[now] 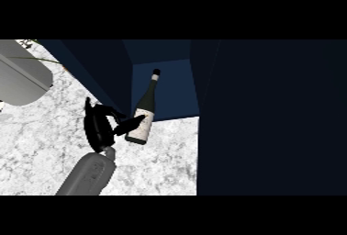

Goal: Pick up the wine, place it into the cabinet and close the cabinet

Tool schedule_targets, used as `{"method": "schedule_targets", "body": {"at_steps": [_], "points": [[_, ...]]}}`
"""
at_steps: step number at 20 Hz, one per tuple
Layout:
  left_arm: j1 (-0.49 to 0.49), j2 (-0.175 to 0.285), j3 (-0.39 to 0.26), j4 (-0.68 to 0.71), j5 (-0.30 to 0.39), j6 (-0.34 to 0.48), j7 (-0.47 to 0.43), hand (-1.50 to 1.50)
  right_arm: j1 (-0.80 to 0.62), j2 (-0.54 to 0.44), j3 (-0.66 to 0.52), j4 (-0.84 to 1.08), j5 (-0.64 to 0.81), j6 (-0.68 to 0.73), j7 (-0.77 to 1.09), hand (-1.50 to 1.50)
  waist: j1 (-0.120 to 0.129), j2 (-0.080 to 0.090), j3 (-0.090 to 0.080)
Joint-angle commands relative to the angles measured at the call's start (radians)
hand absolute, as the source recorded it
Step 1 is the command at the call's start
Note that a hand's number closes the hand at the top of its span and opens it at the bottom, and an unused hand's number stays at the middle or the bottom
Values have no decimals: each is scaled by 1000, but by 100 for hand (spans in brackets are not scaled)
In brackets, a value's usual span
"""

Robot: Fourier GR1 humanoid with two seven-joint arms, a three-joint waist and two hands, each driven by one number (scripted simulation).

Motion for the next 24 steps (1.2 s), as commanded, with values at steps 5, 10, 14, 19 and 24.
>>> {"method": "schedule_targets", "body": {"at_steps": [5, 10, 14, 19, 24], "points": [[-229, -125, -48, -35, 110, -38, -49, -150, 11, 15, 7, -37, -19, -26, 21, -150, -7, 2, -11], [-219, -127, -43, -119, 219, -68, -90, -150, 12, 4, 4, -53, -31, -23, 39, -150, 2, -1, -13], [-179, -127, -66, -160, 286, -94, -133, -150, 38, 1, 0, -45, -19, -24, 23, -150, 17, -9, -11], [-126, -127, -91, -220, 364, -157, -211, -150, 16, -1, -3, -69, -9, -37, 42, -150, 49, -12, -12], [-124, -128, -117, -264, 420, -220, -273, -150, 21, 14, 6, -55, 5, -58, 40, -150, 61, -14, -11]]}}
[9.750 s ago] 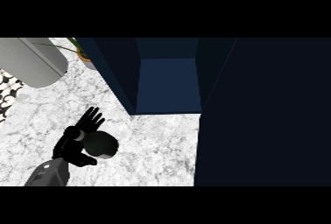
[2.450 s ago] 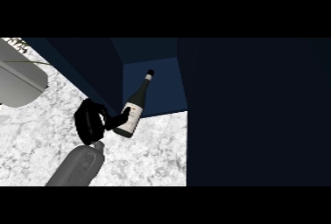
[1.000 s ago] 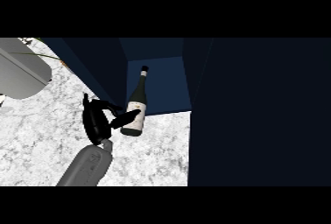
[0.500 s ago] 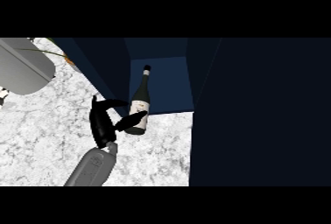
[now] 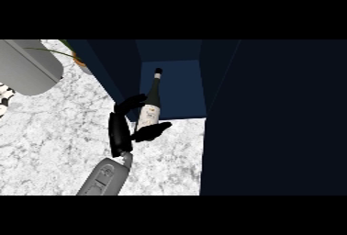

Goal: Pick up the wine, place it into the cabinet and close the cabinet

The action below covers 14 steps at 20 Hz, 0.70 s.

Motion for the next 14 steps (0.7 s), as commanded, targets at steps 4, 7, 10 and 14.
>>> {"method": "schedule_targets", "body": {"at_steps": [4, 7, 10, 14], "points": [[-101, -39, -52, -163, 148, -130, -174, -150, 29, 2, -6, -76, 8, -36, 31, -150, 9, -15, 7], [-67, -39, -60, -231, 188, -149, -196, -150, 30, -12, -30, -66, 14, -38, 23, -150, 34, -16, 10], [-38, -40, -78, -243, 218, -189, -217, -150, 37, 1, 17, -169, 46, -95, 108, -150, 40, -14, 9], [38, 30, -84, -370, 225, -278, -191, -150, 37, -50, -64, -187, -12, -81, 135, -150, 56, -14, 11]]}}
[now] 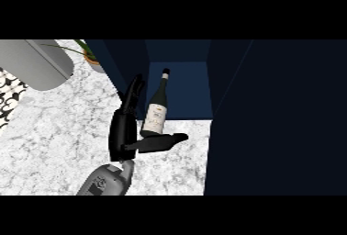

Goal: Pick up the wine, place it into the cabinet and close the cabinet

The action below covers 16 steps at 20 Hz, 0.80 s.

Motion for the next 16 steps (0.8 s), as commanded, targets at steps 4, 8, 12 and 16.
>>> {"method": "schedule_targets", "body": {"at_steps": [4, 8, 12, 16], "points": [[151, 138, 10, -235, 47, -148, -47, -150, 32, -53, -67, -174, -69, -15, 99, -150, 13, -4, 5], [263, 204, 55, -346, 127, -238, -59, -150, -10, -41, -12, -165, -17, -26, 126, -150, 17, -3, 4], [330, 255, 73, -389, 216, -376, -108, -150, 19, -104, 5, -146, -41, 45, 144, 150, 14, -4, 4], [376, 304, 118, -415, 302, -472, -124, 150, 63, -169, 104, -136, 50, 134, 114, 150, 6, -6, 4]]}}
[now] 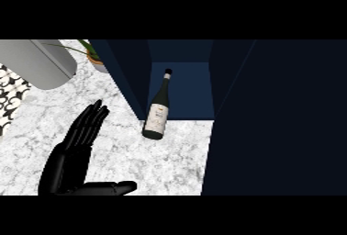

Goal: Pick up the wine, place it into the cabinet and close the cabinet

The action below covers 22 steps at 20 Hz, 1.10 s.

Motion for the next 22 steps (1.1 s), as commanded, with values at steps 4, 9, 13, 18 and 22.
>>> {"method": "schedule_targets", "body": {"at_steps": [4, 9, 13, 18, 22], "points": [[34, 78, 99, -25, 123, -168, -1, 150, -6, -106, -36, -90, -25, 90, 42, 150, -3, 3, 1], [83, 101, 177, -20, 155, -240, -44, 150, 38, -111, -60, -105, -85, 129, -18, 150, -4, 3, 1], [160, 114, 212, -20, 163, -295, -98, 150, 23, -37, 71, -65, -47, 88, -2, 150, 1, 2, 0], [188, 155, 281, -12, 231, -387, -112, 150, -71, -58, 84, -34, -159, 122, 65, 150, 12, 6, 0], [192, 182, 328, -5, 265, -431, -105, 150, -162, -2, 209, -22, -115, 89, 155, 150, 16, 5, -1]]}}
